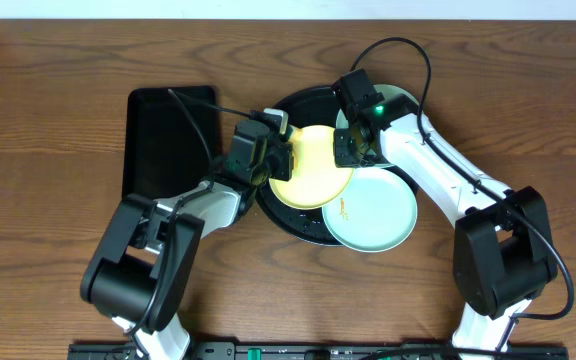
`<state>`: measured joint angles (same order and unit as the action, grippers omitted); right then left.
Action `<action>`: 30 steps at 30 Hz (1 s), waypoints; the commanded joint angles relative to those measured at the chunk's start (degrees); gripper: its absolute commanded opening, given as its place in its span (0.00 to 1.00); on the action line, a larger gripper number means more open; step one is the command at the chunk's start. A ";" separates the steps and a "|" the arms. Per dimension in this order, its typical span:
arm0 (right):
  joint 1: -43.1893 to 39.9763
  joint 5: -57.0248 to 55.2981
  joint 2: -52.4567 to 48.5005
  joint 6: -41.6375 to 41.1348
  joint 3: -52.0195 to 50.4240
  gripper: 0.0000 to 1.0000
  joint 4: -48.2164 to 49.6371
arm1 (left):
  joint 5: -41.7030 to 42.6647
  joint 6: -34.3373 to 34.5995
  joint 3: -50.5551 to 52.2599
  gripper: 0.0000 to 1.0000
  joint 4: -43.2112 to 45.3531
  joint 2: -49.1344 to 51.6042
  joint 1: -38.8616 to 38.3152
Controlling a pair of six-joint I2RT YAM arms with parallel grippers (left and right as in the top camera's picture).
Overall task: Clean dirty plates on tray and stack at the side
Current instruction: 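Return the sponge with the left gripper to the black tray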
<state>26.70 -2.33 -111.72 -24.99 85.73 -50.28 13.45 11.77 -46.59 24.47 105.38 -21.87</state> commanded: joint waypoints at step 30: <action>0.94 -7.91 1.07 10.29 7.89 0.01 1.60 | -1.62 7.76 -1.92 0.08 -31.26 -35.58 15.02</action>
<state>26.70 -4.49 -111.72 -19.64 88.77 -48.95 7.57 15.57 -46.54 -4.80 71.31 -12.19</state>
